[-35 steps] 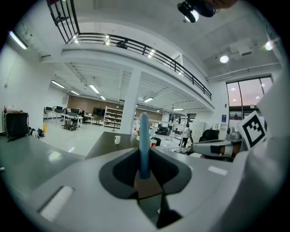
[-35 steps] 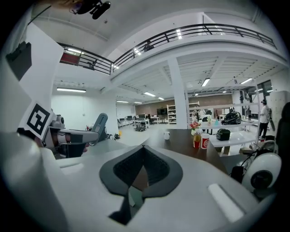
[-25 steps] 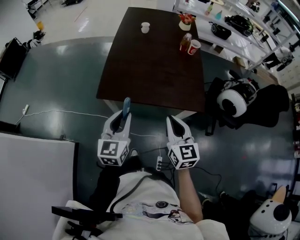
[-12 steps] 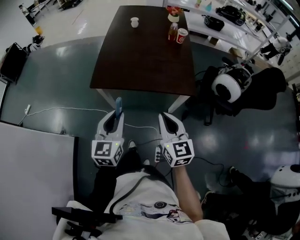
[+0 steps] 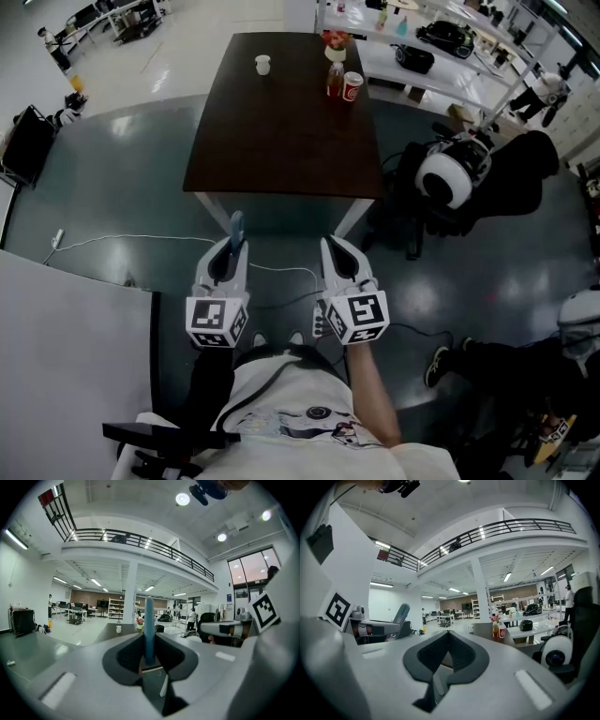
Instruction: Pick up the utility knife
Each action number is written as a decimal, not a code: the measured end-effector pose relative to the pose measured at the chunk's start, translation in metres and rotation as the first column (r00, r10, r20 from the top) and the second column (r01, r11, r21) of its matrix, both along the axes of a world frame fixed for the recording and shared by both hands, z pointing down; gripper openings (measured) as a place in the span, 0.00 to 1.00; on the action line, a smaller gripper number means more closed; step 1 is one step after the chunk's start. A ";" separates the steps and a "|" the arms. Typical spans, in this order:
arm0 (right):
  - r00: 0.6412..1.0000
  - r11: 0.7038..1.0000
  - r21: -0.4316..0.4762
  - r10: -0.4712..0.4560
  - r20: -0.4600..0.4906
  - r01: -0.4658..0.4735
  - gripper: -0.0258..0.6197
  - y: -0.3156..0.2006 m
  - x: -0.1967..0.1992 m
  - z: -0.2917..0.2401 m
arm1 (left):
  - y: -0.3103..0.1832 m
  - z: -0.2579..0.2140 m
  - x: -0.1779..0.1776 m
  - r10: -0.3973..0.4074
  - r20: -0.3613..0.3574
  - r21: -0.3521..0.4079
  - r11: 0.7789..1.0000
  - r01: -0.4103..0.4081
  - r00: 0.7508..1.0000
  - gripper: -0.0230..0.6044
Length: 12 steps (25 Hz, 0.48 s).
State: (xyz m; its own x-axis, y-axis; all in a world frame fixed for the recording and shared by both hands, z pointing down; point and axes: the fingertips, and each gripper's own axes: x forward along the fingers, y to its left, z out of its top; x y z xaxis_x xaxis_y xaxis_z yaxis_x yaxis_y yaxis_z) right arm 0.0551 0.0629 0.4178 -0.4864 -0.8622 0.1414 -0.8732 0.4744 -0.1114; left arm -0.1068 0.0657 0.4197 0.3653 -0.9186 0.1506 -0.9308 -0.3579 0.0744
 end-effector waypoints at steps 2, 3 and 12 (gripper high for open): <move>1.000 1.000 0.003 0.017 0.002 -0.017 0.04 -0.002 -0.001 -0.002 | -0.001 -0.001 -0.002 0.008 -0.008 0.005 1.000 -0.008 1.000 0.15; 1.000 1.000 0.007 0.016 -0.005 -0.016 0.04 -0.002 -0.005 -0.004 | -0.002 -0.004 -0.005 0.011 -0.012 0.010 1.000 -0.011 1.000 0.15; 0.997 0.995 0.071 0.068 -0.021 -0.066 0.04 -0.002 -0.019 -0.022 | -0.011 -0.021 -0.017 0.042 -0.020 0.063 0.997 -0.041 0.999 0.15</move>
State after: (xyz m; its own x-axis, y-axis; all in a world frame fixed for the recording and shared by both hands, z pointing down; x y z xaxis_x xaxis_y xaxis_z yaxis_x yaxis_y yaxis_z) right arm 0.0362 0.0610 0.3953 -0.4245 -0.9009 0.0903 -0.9053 0.4207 -0.0594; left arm -0.1239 0.0546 0.3990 0.4055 -0.9101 0.0852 -0.9136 -0.4004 0.0703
